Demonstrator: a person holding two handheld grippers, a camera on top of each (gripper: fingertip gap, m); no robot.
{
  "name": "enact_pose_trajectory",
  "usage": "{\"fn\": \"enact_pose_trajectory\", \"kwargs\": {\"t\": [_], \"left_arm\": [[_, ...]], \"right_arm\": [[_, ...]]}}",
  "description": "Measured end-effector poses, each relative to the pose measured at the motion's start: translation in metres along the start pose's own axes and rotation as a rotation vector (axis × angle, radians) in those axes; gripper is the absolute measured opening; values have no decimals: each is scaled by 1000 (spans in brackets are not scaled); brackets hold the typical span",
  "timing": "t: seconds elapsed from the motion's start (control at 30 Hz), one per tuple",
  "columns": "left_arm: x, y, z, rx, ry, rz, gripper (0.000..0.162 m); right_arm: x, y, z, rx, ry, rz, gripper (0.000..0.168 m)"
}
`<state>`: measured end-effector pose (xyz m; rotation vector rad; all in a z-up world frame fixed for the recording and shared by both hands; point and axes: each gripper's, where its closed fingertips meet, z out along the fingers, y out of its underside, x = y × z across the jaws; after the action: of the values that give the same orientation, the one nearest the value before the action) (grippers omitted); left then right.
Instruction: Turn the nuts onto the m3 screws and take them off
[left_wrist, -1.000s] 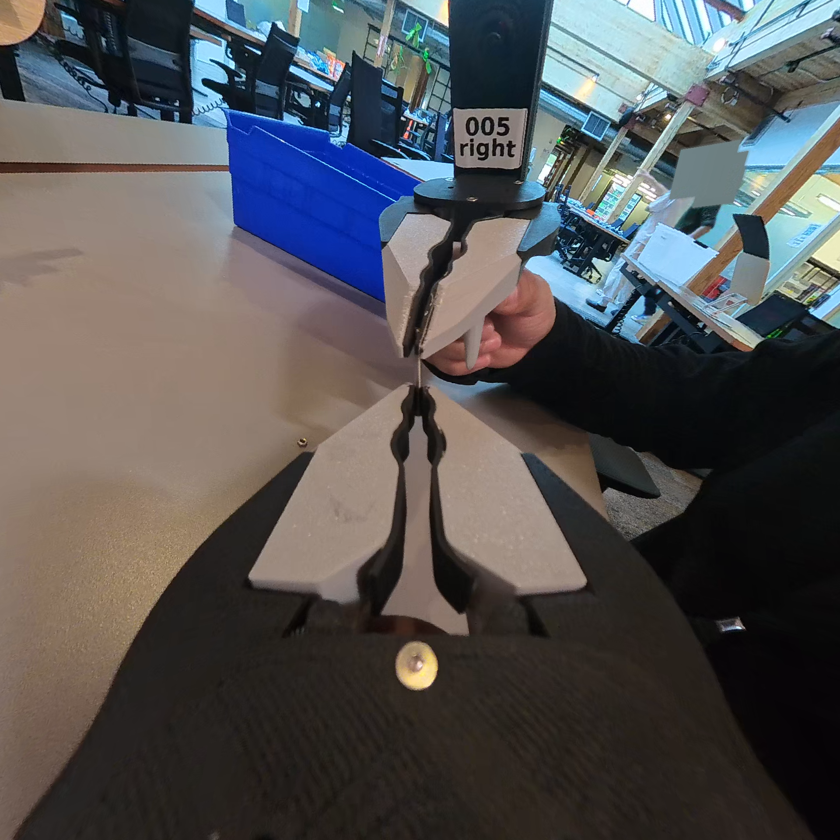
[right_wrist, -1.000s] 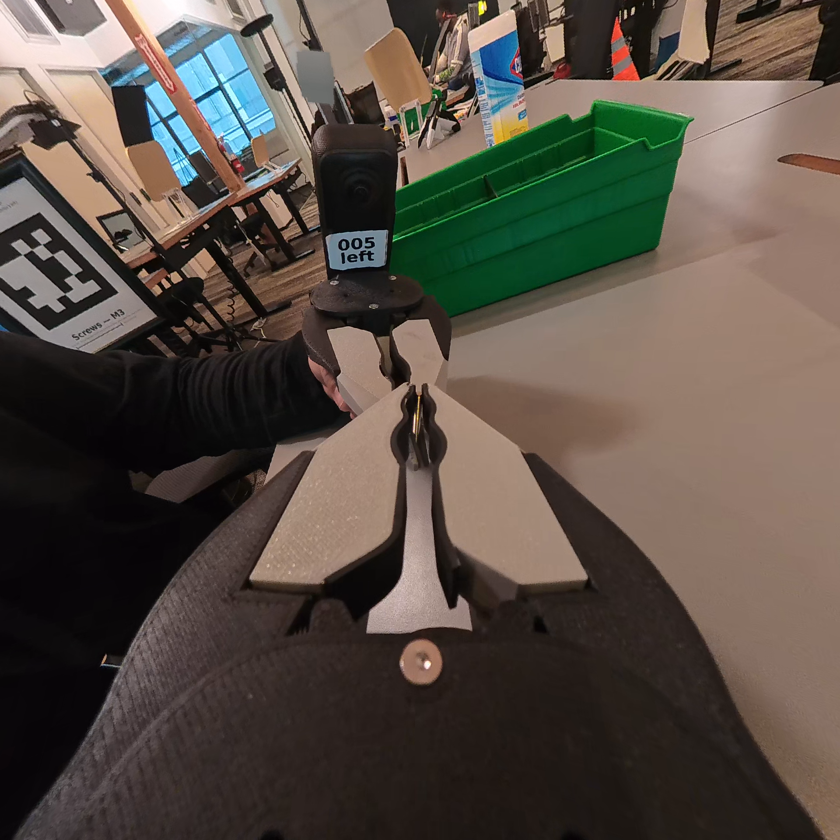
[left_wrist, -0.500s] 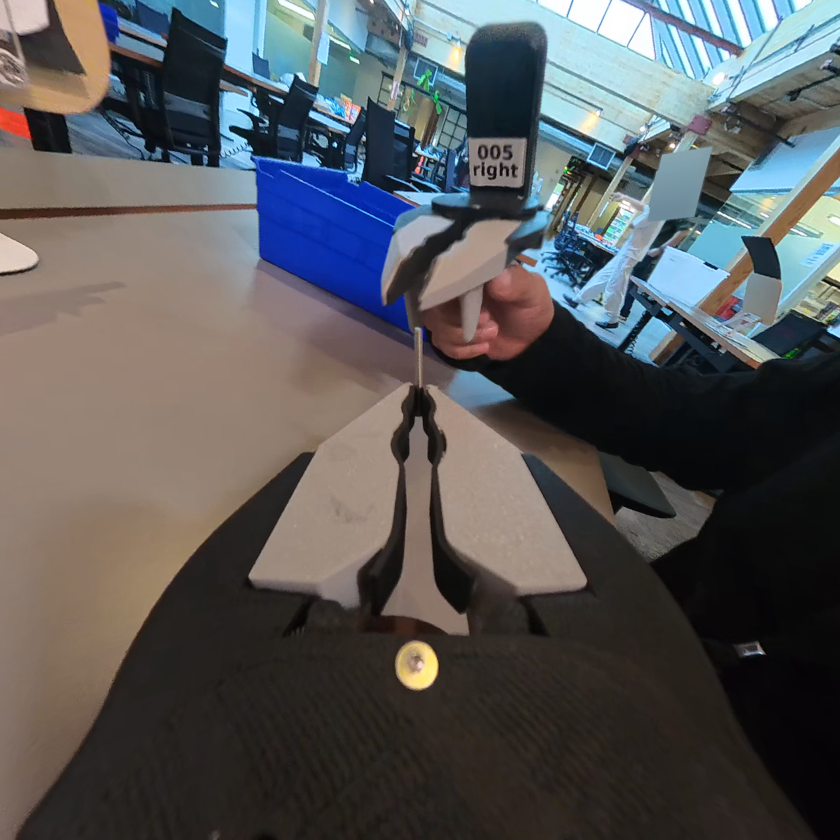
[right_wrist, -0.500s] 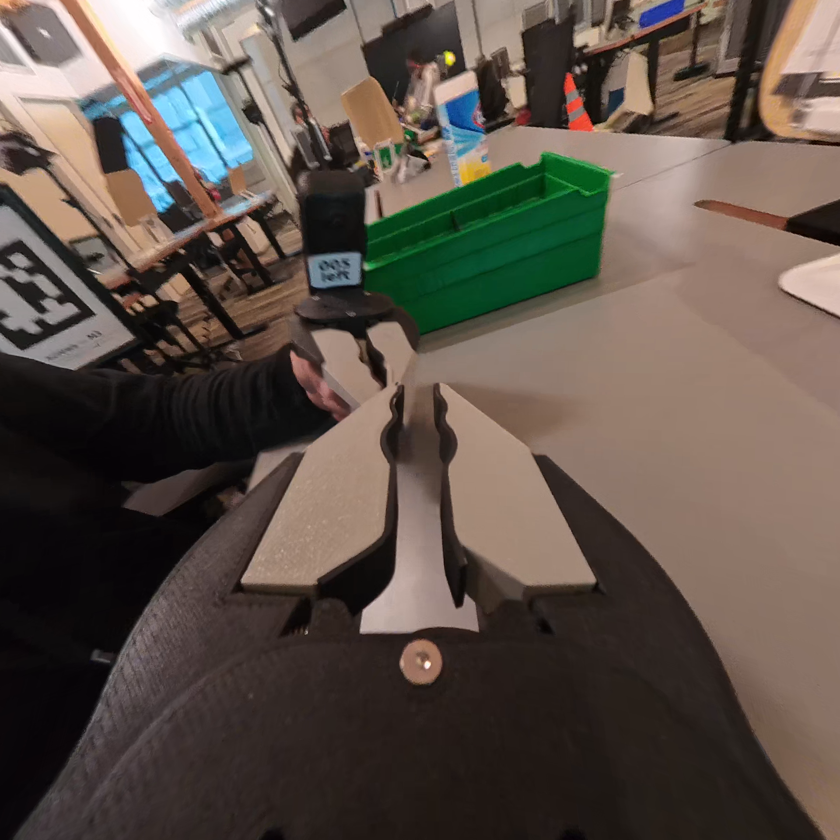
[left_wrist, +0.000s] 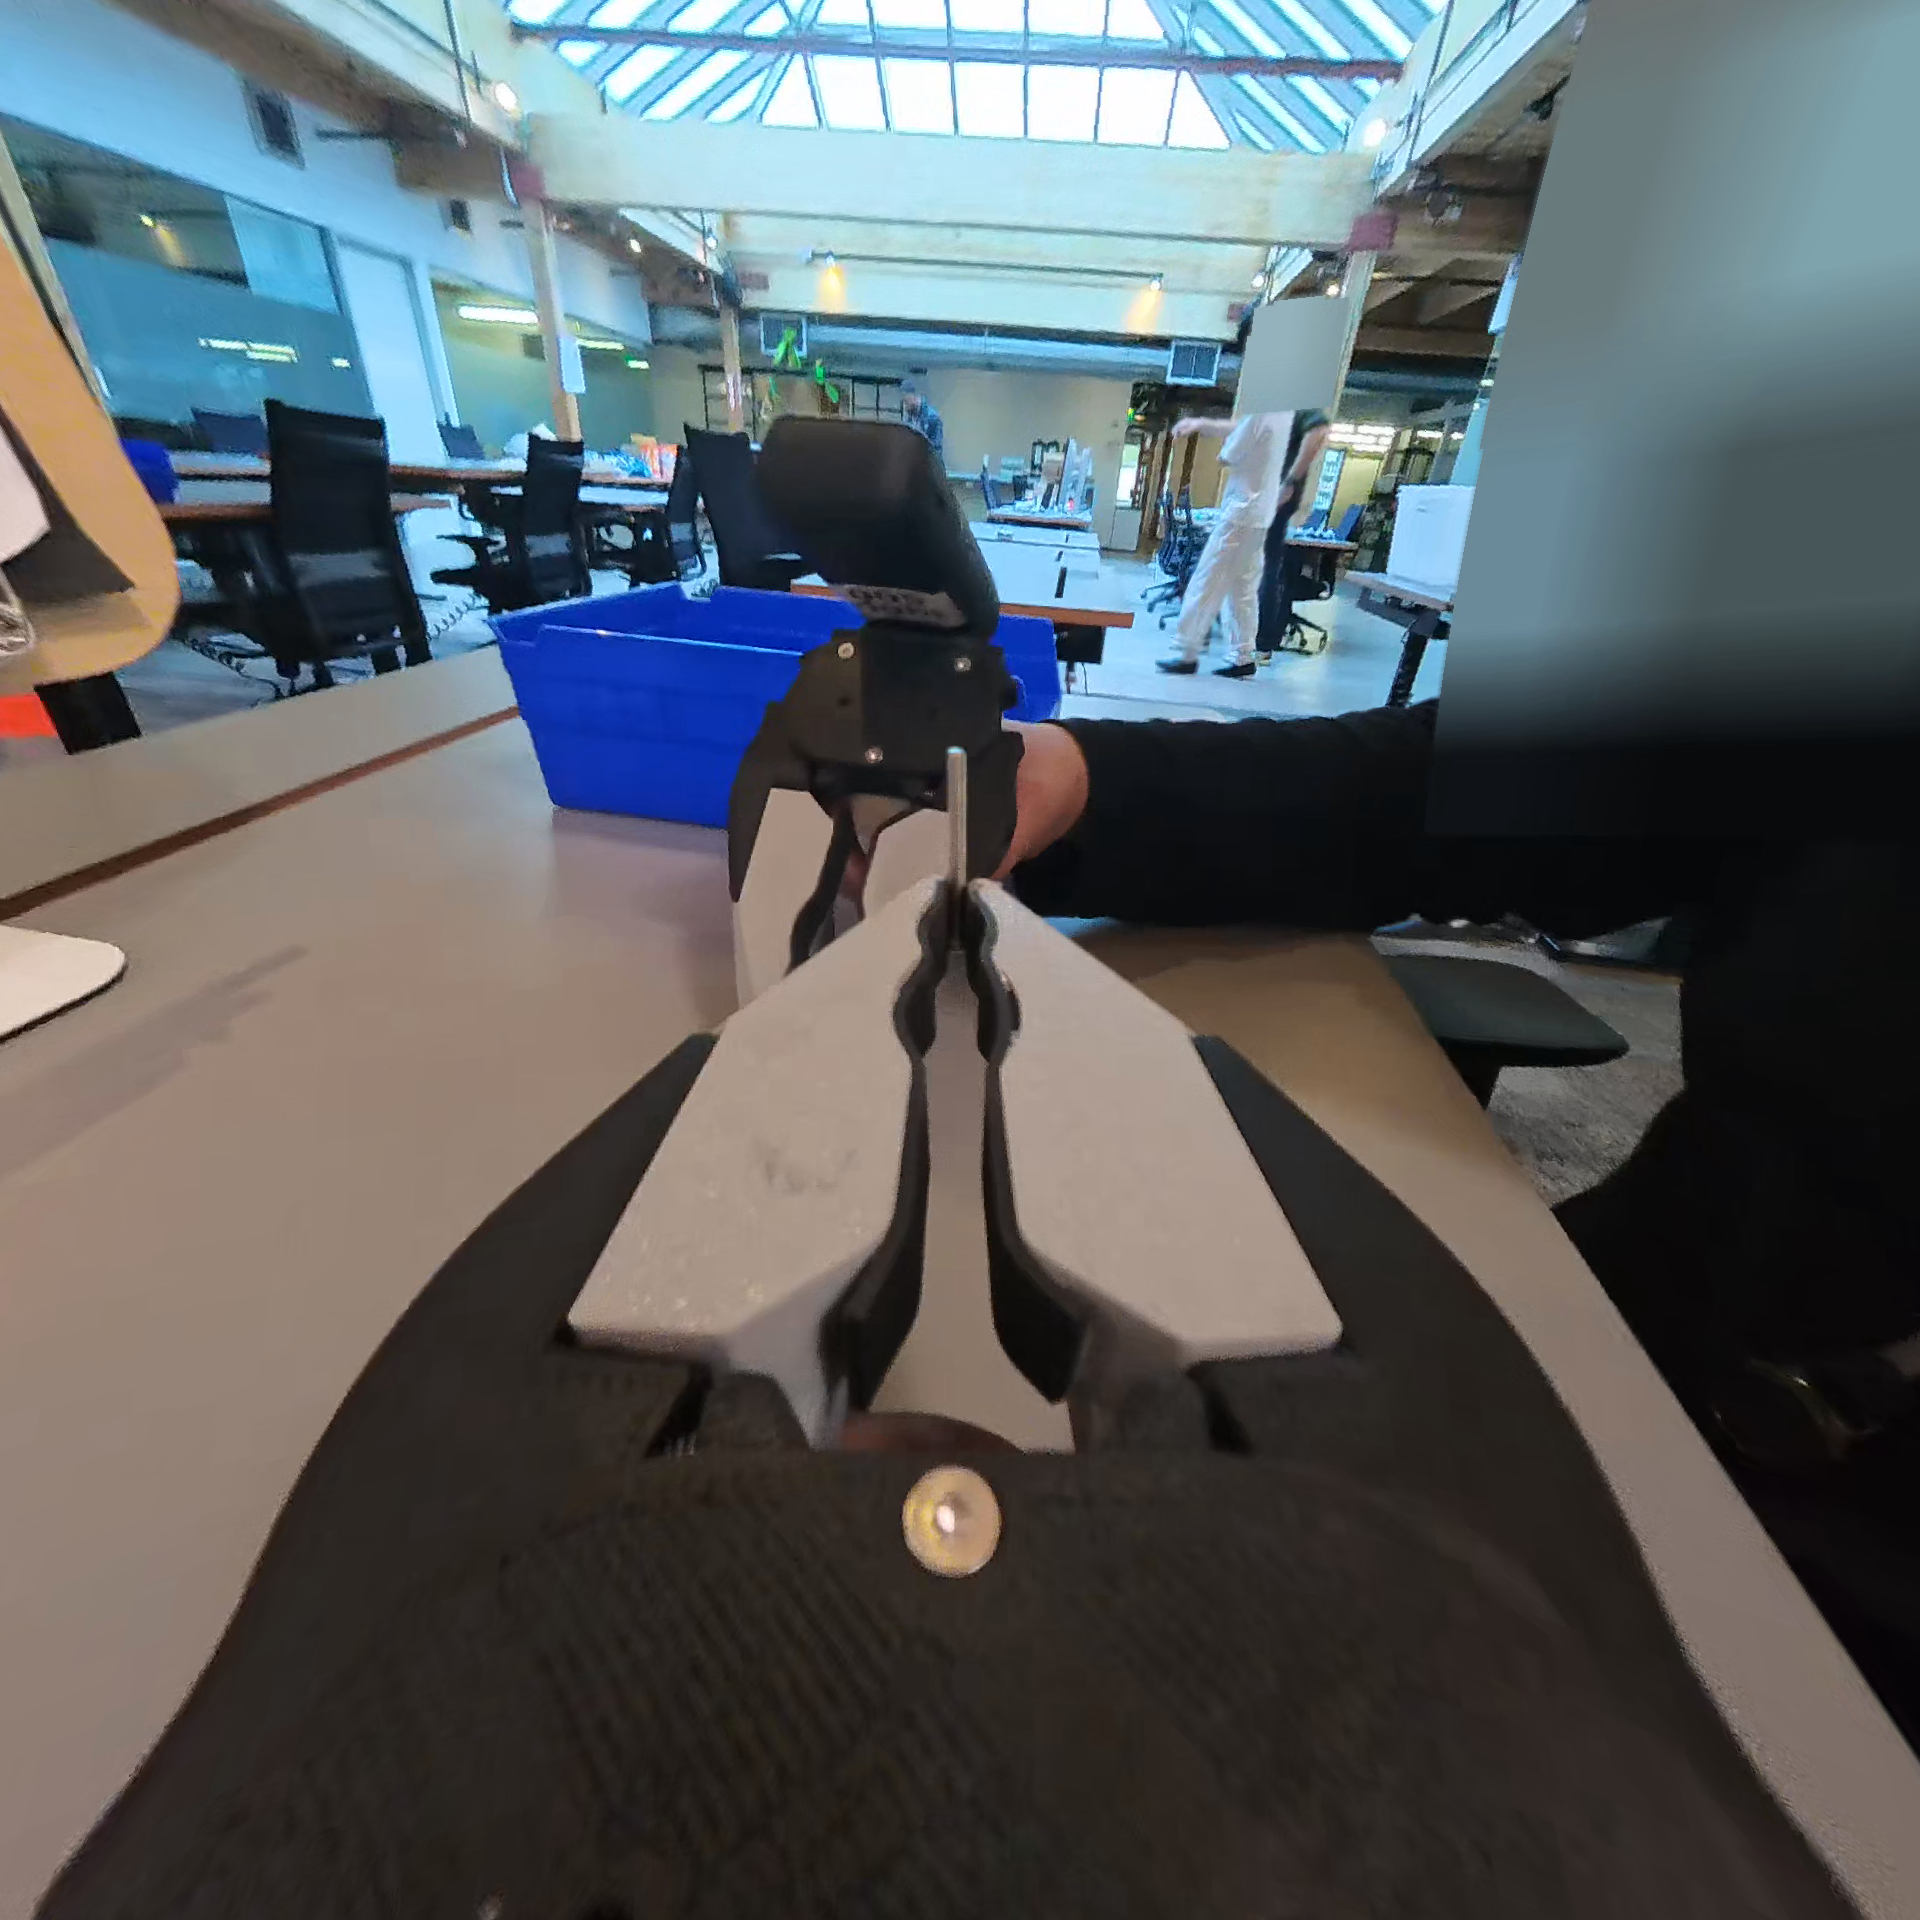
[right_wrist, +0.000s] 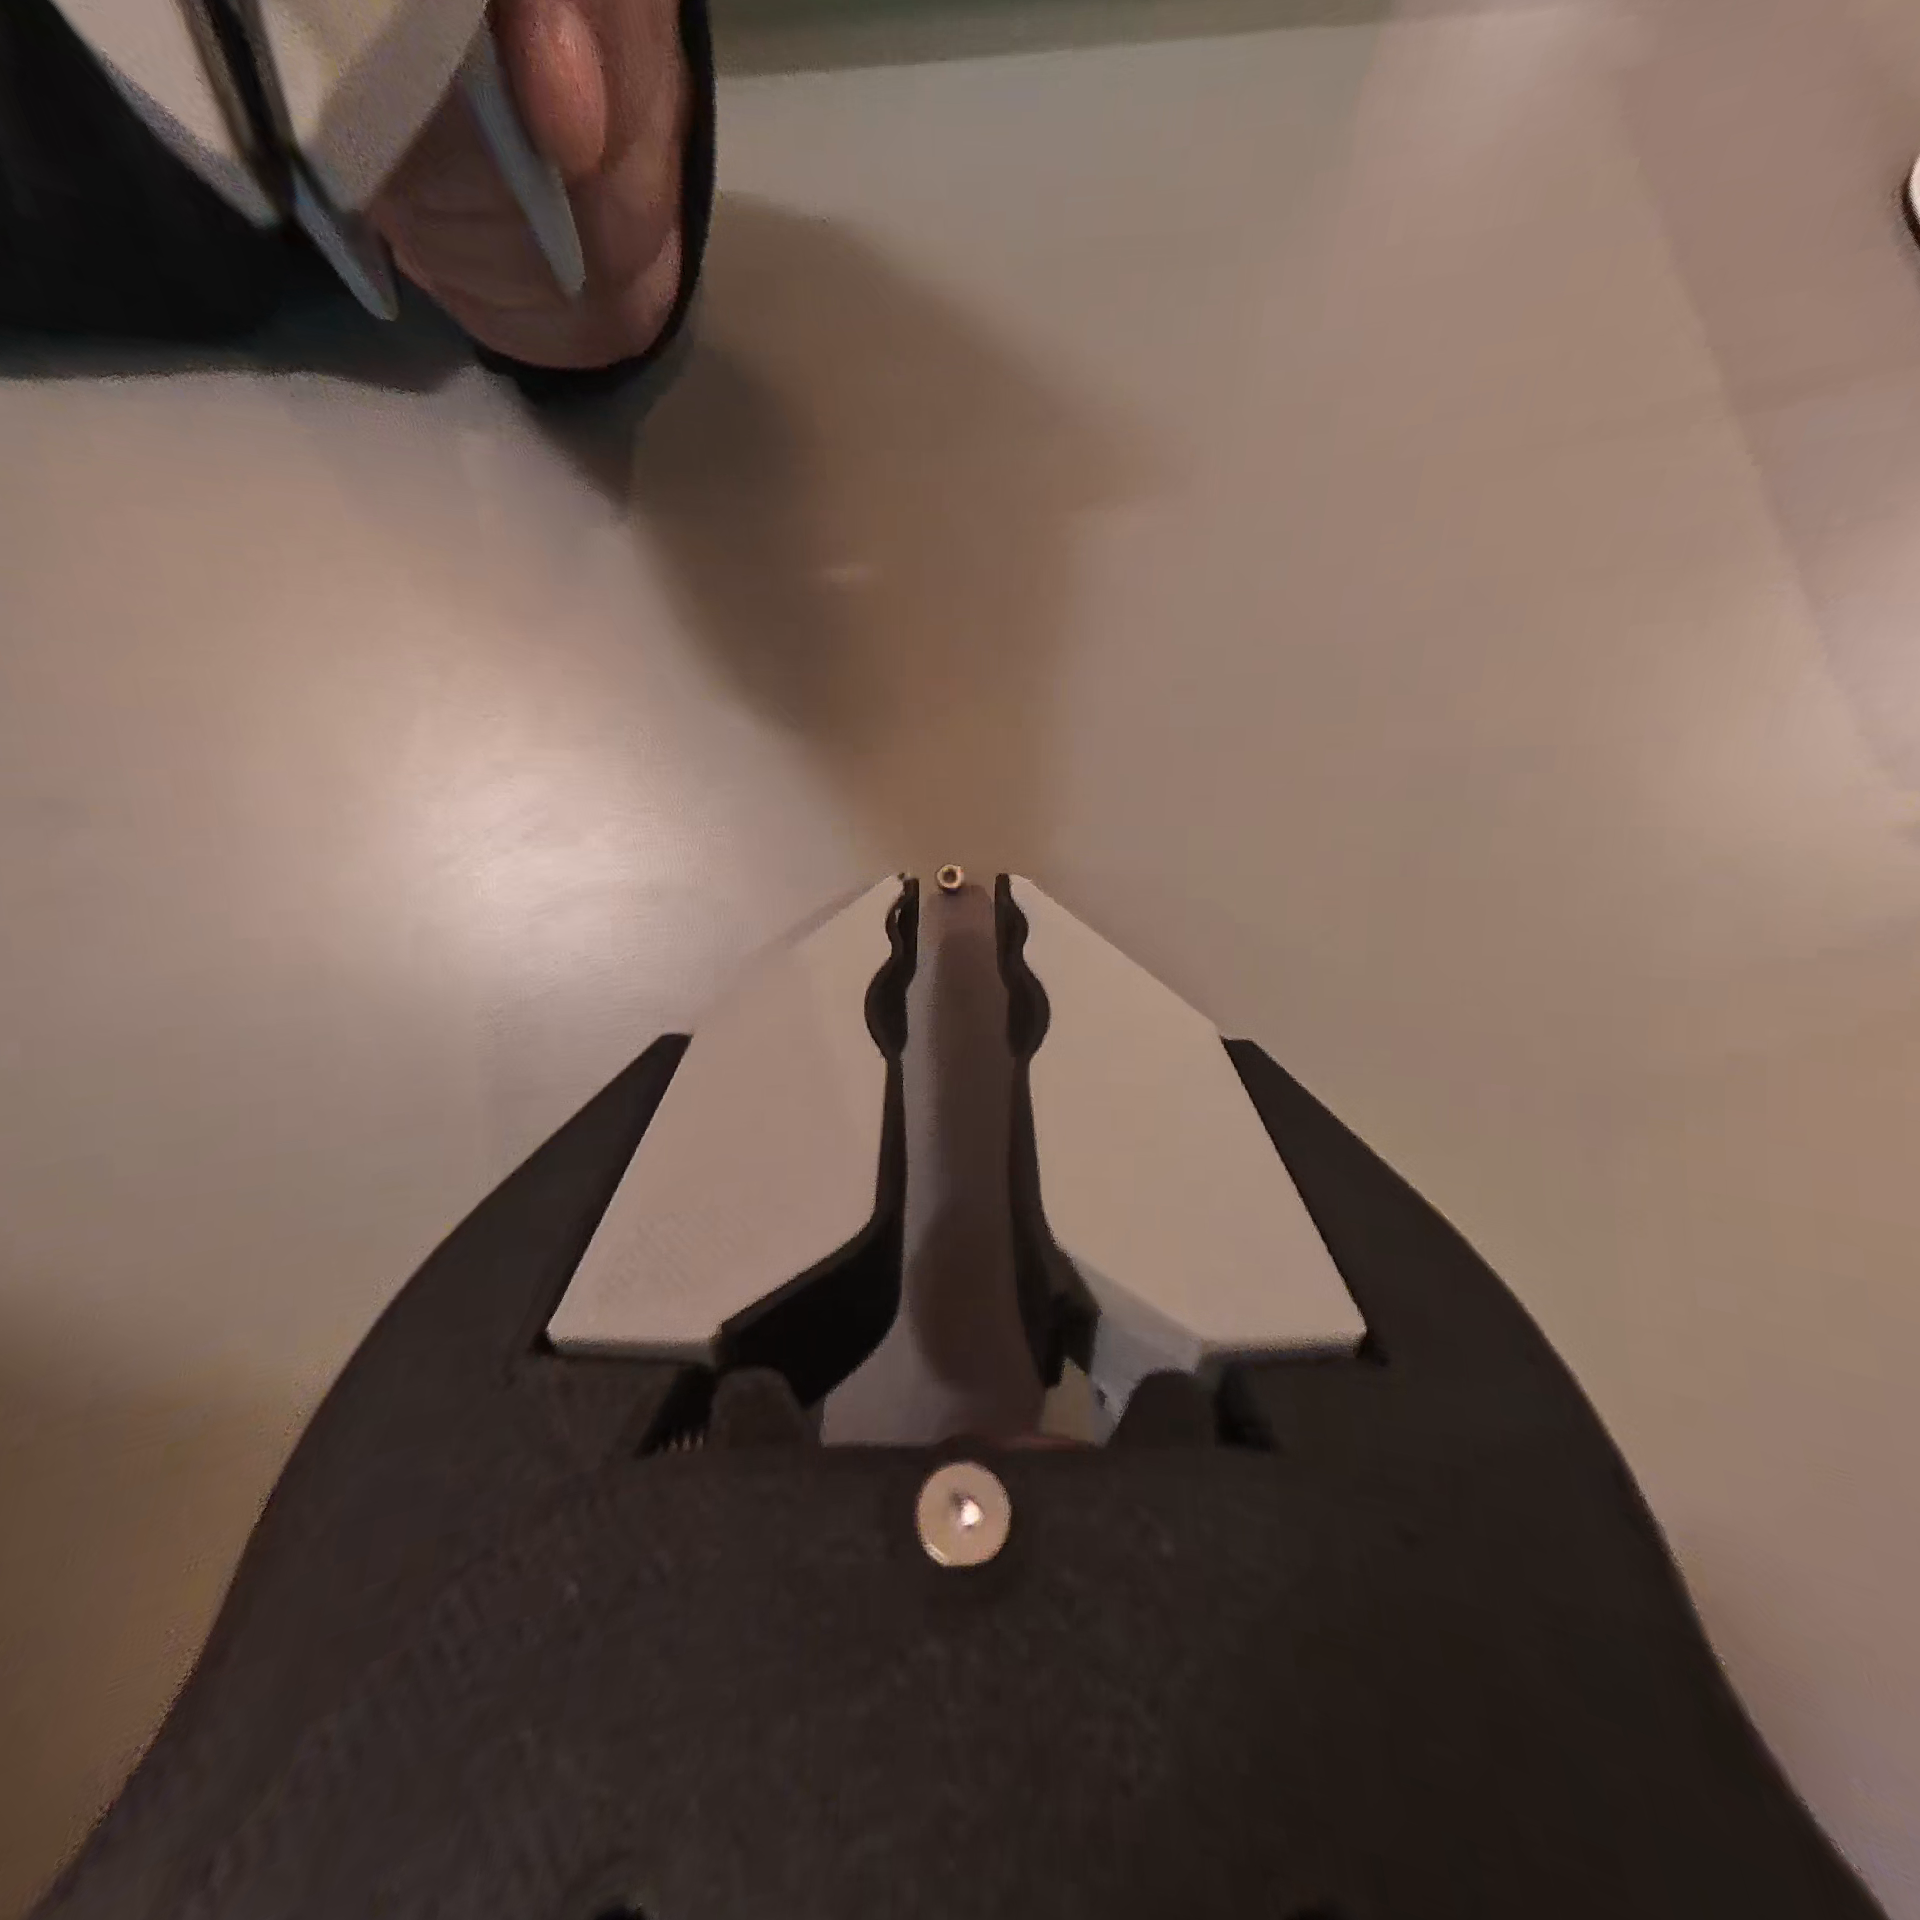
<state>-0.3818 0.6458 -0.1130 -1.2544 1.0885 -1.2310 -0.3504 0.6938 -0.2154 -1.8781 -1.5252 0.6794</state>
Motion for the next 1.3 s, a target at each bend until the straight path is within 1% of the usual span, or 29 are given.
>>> {"fn": "enact_pose_trajectory", "kwargs": {"t": [0.1,0.27,0.43,0.6,0.67,1.07,1.3], "left_arm": [[-2,-3,-2,20,-2,7,0],[-3,1,0,-9,-18,29,0],[-1,3,1,-22,-7,31,0],[1,2,1,-21,6,26,0],[1,3,1,-25,12,17,0],[1,4,1,-33,17,11,0],[0,5,2,-39,10,9,0]], "right_arm": [[1,4,2,-15,-15,-43,11],[-1,1,5,4,-44,-71,11],[0,3,11,-24,-42,-102,10],[-1,3,14,-27,-55,-102,9],[0,3,14,-26,-53,-107,3],[-4,-4,11,42,-89,-54,1],[-4,-2,11,39,-87,-54,1]]}}
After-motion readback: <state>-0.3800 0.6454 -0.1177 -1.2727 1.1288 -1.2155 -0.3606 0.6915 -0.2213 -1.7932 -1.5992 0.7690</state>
